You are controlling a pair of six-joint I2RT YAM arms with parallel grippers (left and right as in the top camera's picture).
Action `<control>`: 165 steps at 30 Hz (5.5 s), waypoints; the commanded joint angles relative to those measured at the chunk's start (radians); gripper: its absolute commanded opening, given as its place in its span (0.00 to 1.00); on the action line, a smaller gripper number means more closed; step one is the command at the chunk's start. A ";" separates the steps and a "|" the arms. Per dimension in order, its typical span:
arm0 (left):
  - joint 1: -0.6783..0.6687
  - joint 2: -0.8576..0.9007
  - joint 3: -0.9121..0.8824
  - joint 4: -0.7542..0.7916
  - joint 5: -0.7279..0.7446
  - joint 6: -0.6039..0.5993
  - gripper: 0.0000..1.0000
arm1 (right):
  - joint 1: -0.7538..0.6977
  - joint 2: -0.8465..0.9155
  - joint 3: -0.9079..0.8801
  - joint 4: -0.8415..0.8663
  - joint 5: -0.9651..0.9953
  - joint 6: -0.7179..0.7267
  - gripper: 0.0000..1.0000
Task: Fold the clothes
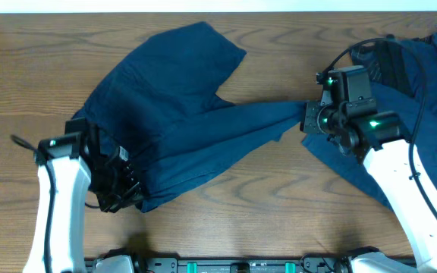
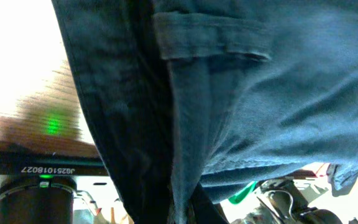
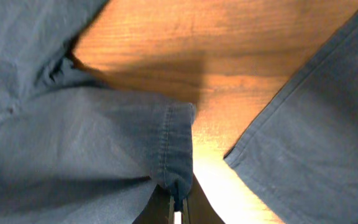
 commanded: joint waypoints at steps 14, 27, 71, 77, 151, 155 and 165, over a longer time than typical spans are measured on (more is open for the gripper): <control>-0.005 -0.432 0.000 0.113 -0.151 -0.404 0.06 | 0.005 0.034 0.101 0.343 -0.042 -0.103 0.01; -0.005 -0.416 -0.001 0.024 -0.058 -0.504 0.06 | 0.035 0.088 0.101 0.343 0.072 -0.110 0.01; -0.048 -0.229 -0.223 0.352 -0.097 -0.504 0.20 | 0.035 0.088 0.101 -0.234 0.244 -0.088 0.01; -0.049 0.011 -0.223 0.434 -0.097 -0.492 0.06 | 0.035 0.088 0.101 -0.241 0.244 -0.087 0.01; -0.396 0.135 -0.326 0.591 -0.174 -0.856 0.38 | 0.101 0.089 0.085 -0.169 0.079 -0.031 0.08; -0.396 0.136 -0.362 0.690 -0.229 -0.874 0.38 | 0.101 0.089 0.085 -0.176 0.079 -0.031 0.08; -0.395 0.126 -0.365 0.728 -0.110 -0.863 0.41 | 0.101 0.089 0.085 -0.184 0.098 -0.031 0.09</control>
